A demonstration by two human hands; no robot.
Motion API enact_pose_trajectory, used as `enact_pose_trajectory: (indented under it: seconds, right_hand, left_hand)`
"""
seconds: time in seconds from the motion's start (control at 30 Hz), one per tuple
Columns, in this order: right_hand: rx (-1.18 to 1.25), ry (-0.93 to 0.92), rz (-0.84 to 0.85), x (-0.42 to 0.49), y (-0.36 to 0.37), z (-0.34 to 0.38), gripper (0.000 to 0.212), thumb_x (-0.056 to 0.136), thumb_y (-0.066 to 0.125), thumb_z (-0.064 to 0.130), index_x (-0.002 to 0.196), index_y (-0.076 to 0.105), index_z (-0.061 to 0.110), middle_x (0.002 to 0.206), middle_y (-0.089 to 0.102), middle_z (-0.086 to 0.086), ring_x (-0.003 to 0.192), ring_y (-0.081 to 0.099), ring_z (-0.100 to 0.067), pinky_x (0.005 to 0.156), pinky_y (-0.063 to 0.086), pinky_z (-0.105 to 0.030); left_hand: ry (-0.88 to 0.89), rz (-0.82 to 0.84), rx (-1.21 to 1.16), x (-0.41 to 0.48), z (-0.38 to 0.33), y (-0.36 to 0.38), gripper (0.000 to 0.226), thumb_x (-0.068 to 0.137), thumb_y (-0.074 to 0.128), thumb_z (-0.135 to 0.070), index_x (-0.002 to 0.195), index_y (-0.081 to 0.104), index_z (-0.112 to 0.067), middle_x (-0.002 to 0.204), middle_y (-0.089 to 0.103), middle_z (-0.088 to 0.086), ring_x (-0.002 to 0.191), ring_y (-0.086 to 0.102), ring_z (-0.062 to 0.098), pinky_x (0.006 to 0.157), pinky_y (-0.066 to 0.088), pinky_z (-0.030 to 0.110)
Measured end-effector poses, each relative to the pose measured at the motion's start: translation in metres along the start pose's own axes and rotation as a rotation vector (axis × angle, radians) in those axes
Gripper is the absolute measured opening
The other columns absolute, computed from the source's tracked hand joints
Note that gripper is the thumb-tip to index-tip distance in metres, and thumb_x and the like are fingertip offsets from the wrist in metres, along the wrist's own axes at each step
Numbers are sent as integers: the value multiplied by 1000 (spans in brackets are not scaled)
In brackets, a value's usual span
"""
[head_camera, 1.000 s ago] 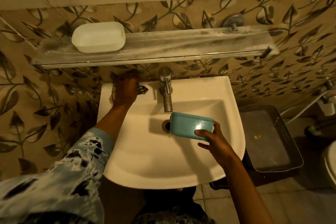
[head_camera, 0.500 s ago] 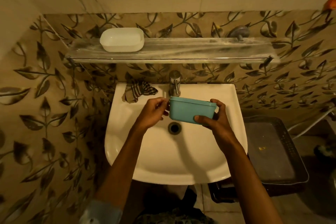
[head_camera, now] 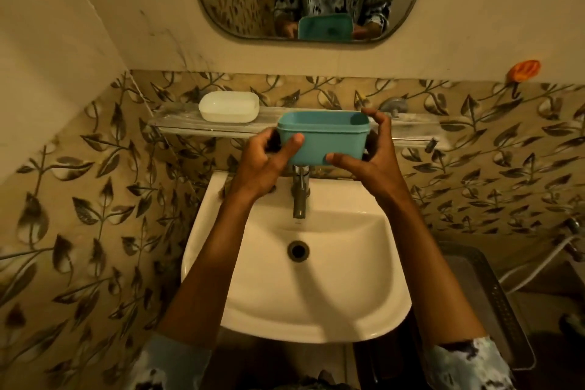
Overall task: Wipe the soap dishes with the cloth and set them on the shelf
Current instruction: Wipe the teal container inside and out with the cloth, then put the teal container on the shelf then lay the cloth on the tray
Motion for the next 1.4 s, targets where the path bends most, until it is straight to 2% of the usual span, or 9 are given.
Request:
enact_pose_trajectory:
  seconds: [0.2,0.4,0.67,0.9,1.07,1.13,1.2,1.27,1.4]
  right_hand:
    - [-168,-102,-17,50,-7,18,95,69,83,10,145,27,20,144,40,-9,126,49,-23,88,56,-25]
    - [-269,-79,-28,80,-7,4,102,67,85,8,149,25,8,146,42,-11,130,46,-22,102,49,-40]
    - [-338,-62,-61,96,-4,-13,104,64,86,6,146,22,10,141,47,-13,126,50,-24,101,49,-38]
    - [-438,-13,-20,105,-1,-20,96,67,84,7,142,23,10,141,47,-11,125,48,-21,85,44,-17]
    - [-502,-27,-49,103,-3,-16,108,63,87,11,146,18,7,143,44,-13,132,44,-26,103,45,-32]
    - [-492,-12,-151,95,-9,-15,117,64,88,17,151,10,7,151,35,-14,139,36,-27,112,31,-27]
    - [-482,-90,-287,77,-15,-6,111,68,86,22,152,15,9,155,29,-14,141,31,-27,108,25,-19]
    - [-490,-245,-380,53,-14,2,95,73,82,22,148,26,7,150,36,-16,136,38,-27,110,36,-29]
    - [-560,-511,-470,1,5,-15,56,79,72,10,127,45,4,117,54,-21,107,53,-29,90,48,-35]
  left_hand:
    - [92,-37,142,52,-21,-4,51,81,69,-40,126,55,-19,113,65,-4,103,62,5,85,55,27]
    - [96,-108,290,82,-12,1,48,78,75,-28,121,59,-13,109,66,-1,92,60,5,72,49,8]
    - [58,-259,327,88,9,9,47,79,75,-18,120,57,-6,117,66,10,97,57,8,62,44,-2]
    - [73,-316,444,86,11,14,48,77,76,-22,119,59,-7,117,66,10,104,61,15,63,39,2]
    - [97,-335,593,74,-6,4,56,81,72,-30,128,50,-8,128,55,11,119,49,23,92,40,23]
    - [232,-401,594,58,-22,-3,47,83,68,-29,124,53,-12,124,55,8,115,50,22,96,45,31]
    - [421,-497,592,29,-32,-9,25,87,60,-28,108,58,-14,110,56,6,103,51,18,86,49,35]
    - [524,-534,593,1,-16,-14,13,93,50,-24,91,56,-13,94,54,7,89,50,18,75,46,37]
    - [408,-477,620,-37,63,-24,23,94,41,-18,77,53,-8,77,52,7,74,46,20,66,40,40]
Point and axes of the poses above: each hand's wrist, its own x-axis towards the middle knuckle, its own y-axis out of the palm, z = x × y, the point moved 8 cm from there along x, towards the middle knuckle
